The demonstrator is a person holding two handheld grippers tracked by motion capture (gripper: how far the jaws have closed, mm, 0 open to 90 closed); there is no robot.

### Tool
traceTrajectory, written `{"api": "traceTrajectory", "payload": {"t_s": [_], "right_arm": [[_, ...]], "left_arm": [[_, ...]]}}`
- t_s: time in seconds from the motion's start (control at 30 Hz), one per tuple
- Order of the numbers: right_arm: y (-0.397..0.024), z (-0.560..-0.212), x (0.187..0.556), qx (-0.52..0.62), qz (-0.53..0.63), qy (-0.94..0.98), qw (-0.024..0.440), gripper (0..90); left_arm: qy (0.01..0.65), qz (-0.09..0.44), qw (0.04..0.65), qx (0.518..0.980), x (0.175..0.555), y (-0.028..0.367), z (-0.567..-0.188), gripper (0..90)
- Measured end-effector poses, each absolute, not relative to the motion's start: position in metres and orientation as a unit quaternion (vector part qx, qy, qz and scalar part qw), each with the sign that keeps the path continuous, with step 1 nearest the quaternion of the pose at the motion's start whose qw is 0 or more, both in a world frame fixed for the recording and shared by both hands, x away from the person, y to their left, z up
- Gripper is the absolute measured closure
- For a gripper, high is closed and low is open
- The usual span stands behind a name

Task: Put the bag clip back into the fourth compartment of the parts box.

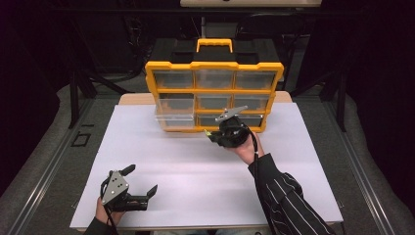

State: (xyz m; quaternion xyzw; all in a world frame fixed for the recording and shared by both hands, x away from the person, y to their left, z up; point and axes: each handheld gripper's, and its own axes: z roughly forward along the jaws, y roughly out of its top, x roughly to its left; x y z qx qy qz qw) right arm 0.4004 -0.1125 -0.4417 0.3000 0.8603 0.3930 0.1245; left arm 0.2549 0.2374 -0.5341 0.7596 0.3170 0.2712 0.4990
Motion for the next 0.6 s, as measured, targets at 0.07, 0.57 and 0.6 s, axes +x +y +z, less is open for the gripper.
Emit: {"api": "traceTrajectory", "payload": {"t_s": [0.07, 0.57, 0.6], "right_arm": [[-0.112, -0.437, 0.402, 0.295, 0.394, 0.861, 0.127, 80.5], [-0.111, -0.418, 0.410, 0.277, 0.395, 0.866, 0.128, 80.5], [-0.112, -0.417, 0.411, 0.278, 0.397, 0.865, 0.129, 80.5]], "left_arm": [[0.318, 0.271, 0.499, 0.759, 0.255, 0.238, -0.534, 0.3], [0.320, 0.270, 0.500, 0.758, 0.255, 0.237, -0.534, 0.3], [0.322, 0.270, 0.501, 0.756, 0.255, 0.237, -0.534, 0.2]]}}
